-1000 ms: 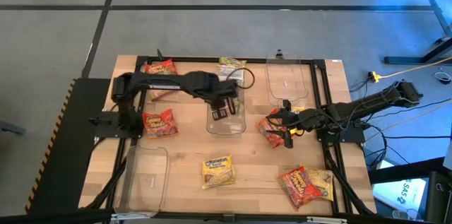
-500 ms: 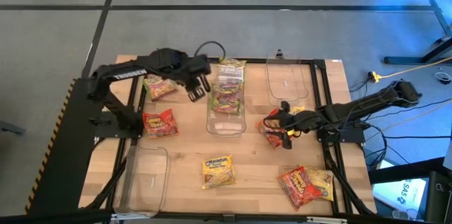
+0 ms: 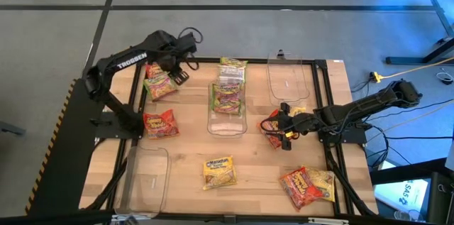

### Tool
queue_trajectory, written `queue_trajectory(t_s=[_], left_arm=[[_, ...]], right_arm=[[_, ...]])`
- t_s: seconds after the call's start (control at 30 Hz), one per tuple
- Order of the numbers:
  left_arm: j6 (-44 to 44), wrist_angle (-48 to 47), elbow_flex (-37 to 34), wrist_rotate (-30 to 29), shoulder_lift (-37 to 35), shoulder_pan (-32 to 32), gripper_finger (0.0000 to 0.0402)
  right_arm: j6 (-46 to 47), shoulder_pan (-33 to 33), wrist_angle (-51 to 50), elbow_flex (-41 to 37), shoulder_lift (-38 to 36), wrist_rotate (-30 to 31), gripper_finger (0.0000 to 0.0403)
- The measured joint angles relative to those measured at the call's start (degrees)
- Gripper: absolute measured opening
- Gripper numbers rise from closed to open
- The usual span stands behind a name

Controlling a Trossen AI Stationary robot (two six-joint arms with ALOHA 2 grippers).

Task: Sort Maruchan noodles
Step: Put the left green noodle pack into the middle transparent bin

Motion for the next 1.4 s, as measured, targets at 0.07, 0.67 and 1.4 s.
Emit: queue_trajectory(t_s=[0.07,0.67,1.4], left_arm=[[1.4,1.3,-2.9,0.2,0.0,3.7,0.0128],[8.9,15.4,-16.7,6.3,0.1,21.7,0.0151],[19.3,10.7,-10.2,6.8,14.6,26.7,0.0195]], right_arm=[[-0.8,0.0,0.0,0.0,0.0,0.0,0.0237],[-1.0,0.0,0.1,0.0,0.0,0.7,0.0237],[-2.7,0.0,0.1,0.0,0.0,2.0,0.0237]])
